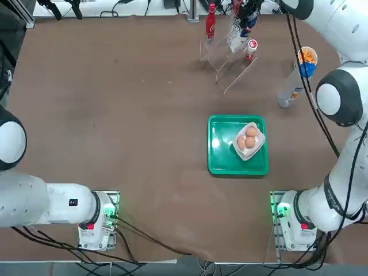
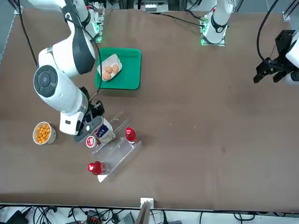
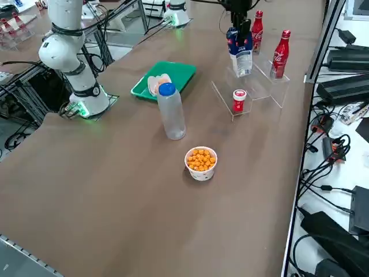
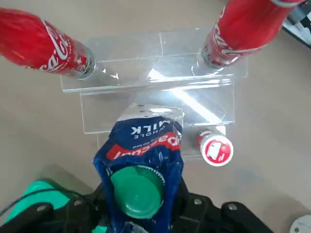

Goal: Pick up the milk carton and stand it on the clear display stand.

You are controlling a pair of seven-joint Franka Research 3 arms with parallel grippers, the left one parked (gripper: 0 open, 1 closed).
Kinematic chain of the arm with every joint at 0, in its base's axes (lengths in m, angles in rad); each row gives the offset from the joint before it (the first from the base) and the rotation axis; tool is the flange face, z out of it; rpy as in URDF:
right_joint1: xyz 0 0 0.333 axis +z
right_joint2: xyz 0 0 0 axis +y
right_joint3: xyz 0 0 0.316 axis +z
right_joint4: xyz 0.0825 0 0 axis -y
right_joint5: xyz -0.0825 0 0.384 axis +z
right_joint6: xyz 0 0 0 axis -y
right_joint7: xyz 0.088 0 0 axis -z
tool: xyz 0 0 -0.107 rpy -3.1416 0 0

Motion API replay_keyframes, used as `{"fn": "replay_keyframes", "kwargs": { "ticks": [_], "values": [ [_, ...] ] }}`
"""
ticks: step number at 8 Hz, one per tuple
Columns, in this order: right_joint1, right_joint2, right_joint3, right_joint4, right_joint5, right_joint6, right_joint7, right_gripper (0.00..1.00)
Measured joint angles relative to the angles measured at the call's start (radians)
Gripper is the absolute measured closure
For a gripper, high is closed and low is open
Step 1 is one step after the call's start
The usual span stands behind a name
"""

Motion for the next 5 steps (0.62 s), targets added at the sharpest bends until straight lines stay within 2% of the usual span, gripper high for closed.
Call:
{"fn": "replay_keyframes", "kwargs": {
  "ticks": [5],
  "values": [
    [0.008, 0.046, -0.003, 0.016, -0.006, 0.068, -0.002, 0.52]
  ]
}}
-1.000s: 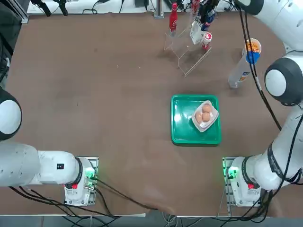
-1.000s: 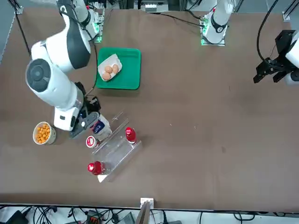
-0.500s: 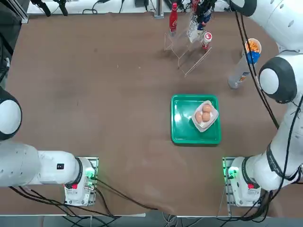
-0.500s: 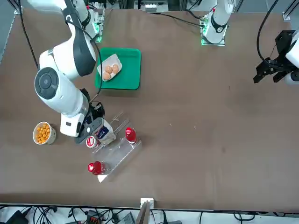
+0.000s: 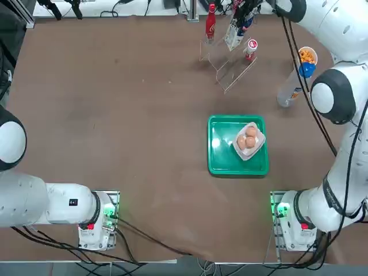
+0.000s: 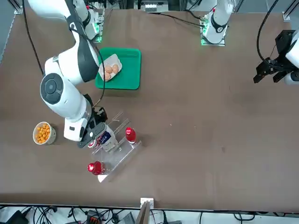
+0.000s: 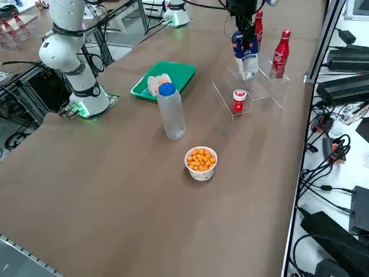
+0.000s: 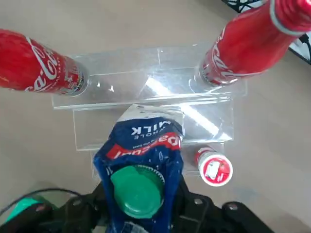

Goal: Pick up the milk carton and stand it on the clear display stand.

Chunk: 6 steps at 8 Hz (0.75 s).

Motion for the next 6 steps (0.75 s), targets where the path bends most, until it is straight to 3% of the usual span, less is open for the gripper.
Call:
{"fn": "replay_keyframes", "kwargs": {
  "ticks": [6],
  "values": [
    [0.009, 0.036, 0.000, 0.001, -0.009, 0.035, -0.022, 0.47]
  ]
}}
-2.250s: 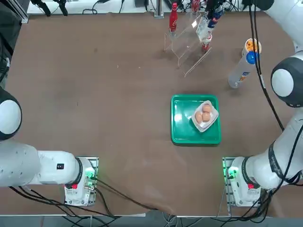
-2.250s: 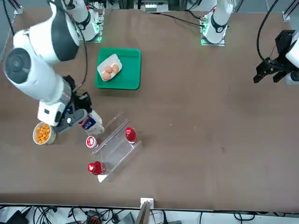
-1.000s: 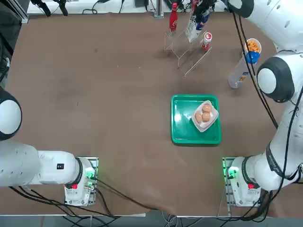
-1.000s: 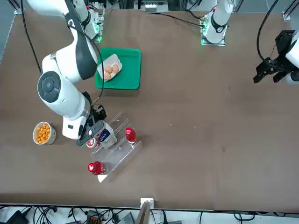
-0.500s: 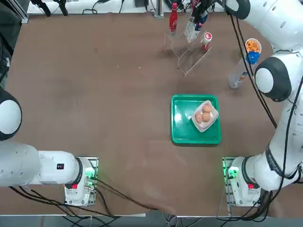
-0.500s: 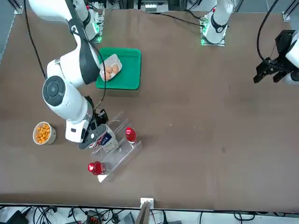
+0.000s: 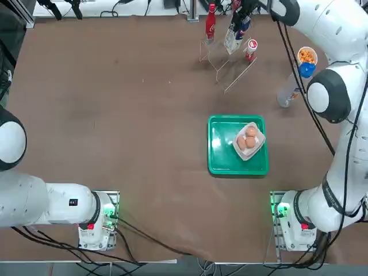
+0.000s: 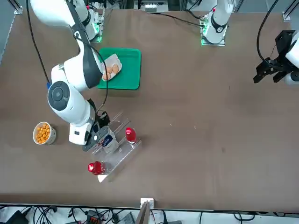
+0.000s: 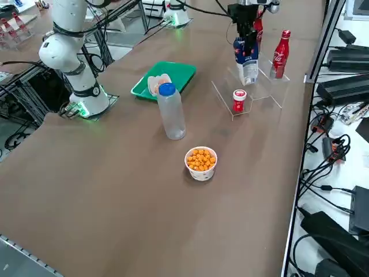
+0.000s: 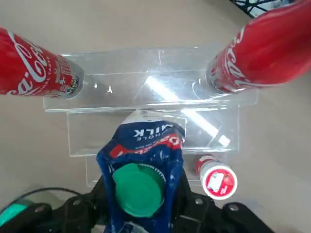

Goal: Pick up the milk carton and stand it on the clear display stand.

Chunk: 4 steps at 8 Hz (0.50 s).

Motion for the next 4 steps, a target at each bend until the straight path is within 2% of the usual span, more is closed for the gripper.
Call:
{"fn": "replay_keyframes", "kwargs": {
  "ticks": [1, 4],
  "values": [
    [0.001, 0.000, 0.000, 0.001, 0.000, 0.002, -0.001, 0.45],
    [0.002, 0.004, 0.000, 0.001, -0.001, 0.020, -0.002, 0.27]
  ]
}}
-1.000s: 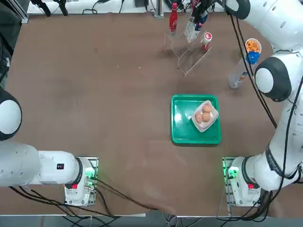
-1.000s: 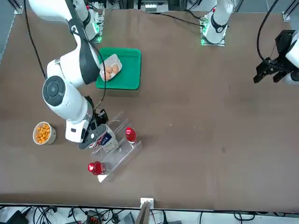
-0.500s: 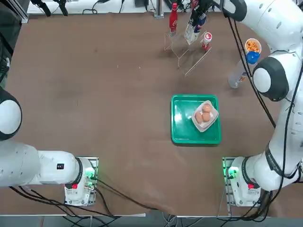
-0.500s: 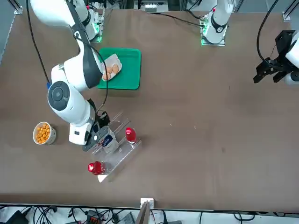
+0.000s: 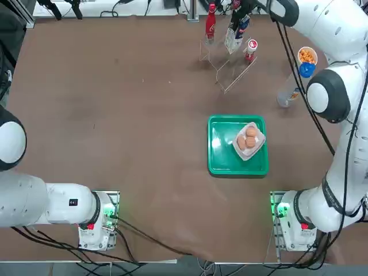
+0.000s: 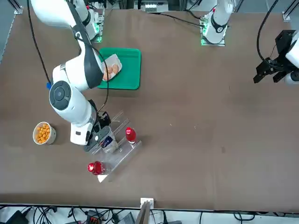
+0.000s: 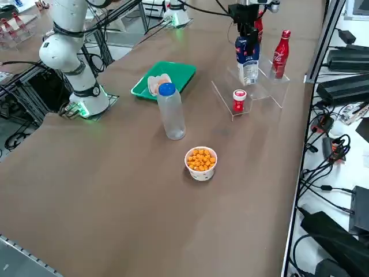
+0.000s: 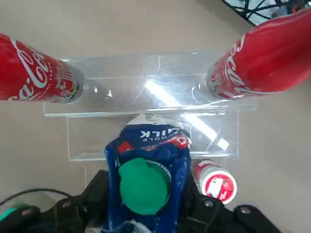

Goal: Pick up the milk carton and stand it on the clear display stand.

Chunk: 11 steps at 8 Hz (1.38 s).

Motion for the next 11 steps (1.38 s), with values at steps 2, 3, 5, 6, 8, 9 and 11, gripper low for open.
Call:
{"fn": "replay_keyframes", "kwargs": {
  "ticks": [2, 3, 5, 6, 8, 9, 11],
  "values": [
    [0.000, 0.007, -0.001, 0.000, 0.000, 0.020, 0.000, 0.13],
    [0.000, 0.013, -0.003, 0.000, 0.000, 0.035, 0.000, 0.00],
    [0.000, 0.015, -0.006, 0.001, 0.000, 0.075, 0.000, 0.00],
    [0.000, 0.015, -0.007, 0.002, 0.000, 0.102, 0.001, 0.00],
    [0.000, 0.015, -0.009, 0.004, -0.001, 0.137, 0.002, 0.00],
    [0.000, 0.015, -0.009, 0.005, -0.001, 0.149, 0.003, 0.00],
    [0.000, 0.015, -0.009, 0.013, -0.002, 0.170, 0.016, 0.00]
  ]
}}
